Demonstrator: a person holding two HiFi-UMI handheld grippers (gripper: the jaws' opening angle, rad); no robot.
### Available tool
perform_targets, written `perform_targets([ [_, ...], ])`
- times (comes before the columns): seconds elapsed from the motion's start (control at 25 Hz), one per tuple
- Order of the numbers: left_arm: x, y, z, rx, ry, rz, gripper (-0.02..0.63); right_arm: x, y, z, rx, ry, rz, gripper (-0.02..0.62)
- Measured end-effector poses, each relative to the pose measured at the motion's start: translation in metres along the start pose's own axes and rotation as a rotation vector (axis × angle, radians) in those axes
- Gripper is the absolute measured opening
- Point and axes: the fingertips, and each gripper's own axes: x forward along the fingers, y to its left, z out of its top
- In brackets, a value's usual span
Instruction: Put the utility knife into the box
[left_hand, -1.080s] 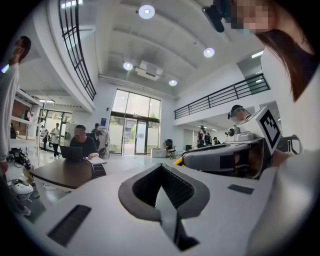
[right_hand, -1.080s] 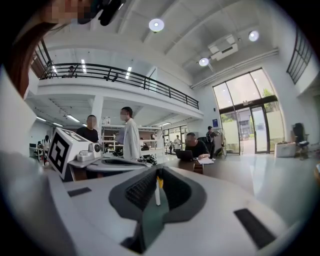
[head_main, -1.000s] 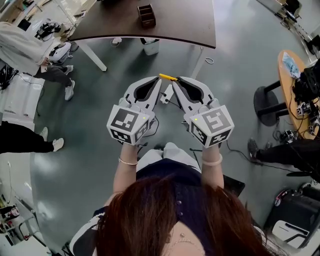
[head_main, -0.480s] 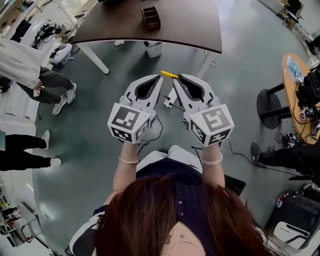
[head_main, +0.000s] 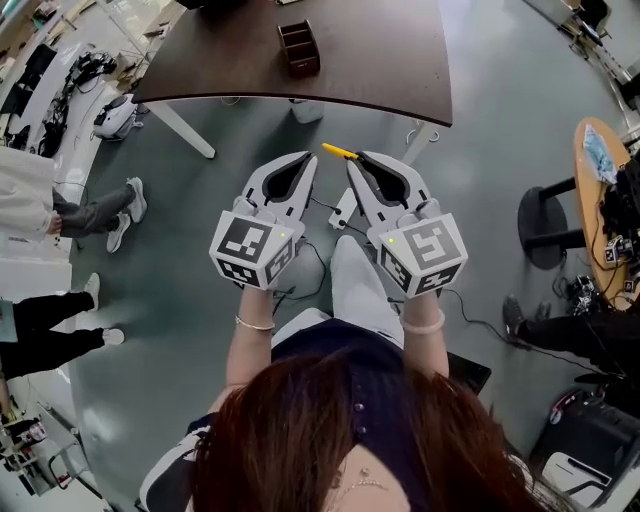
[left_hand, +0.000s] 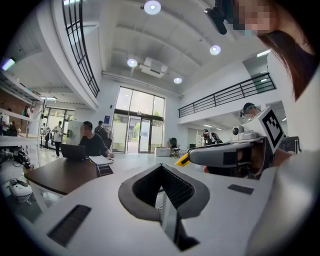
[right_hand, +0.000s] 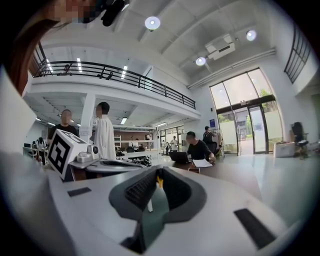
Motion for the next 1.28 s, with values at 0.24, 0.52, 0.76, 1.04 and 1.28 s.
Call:
perform_targets([
  [0.24,0.080,0.050,0.012,-0.006,0.002,0.035,-0.006,0.070,-0.065,0.011,-0.039,0.033,0.067,0.049],
  [0.52,0.145,0.108,0.030,-0.018,-0.018,0.118,-0.006,0.139,-0.129,0.026,-0.053,0.040,0.125,0.049],
  [0.76,0.170,0.146,0.032,-0.030,-0.002,0.169,-0.006,0.182,-0.153,0.028,-0.032,0.046,0.164,0.049],
  [1.04,0.200,0.202,0.021,-0.047,0.010,0.178,-0.006,0.243,-0.180,0.024,-0.029,0.069,0.146,0.048],
  [1.28,0.231,0.266,0.011,-0.065,0.024,0.162,-0.006,0.310,-0.197,0.021,-0.046,0.116,0.119,0.049],
])
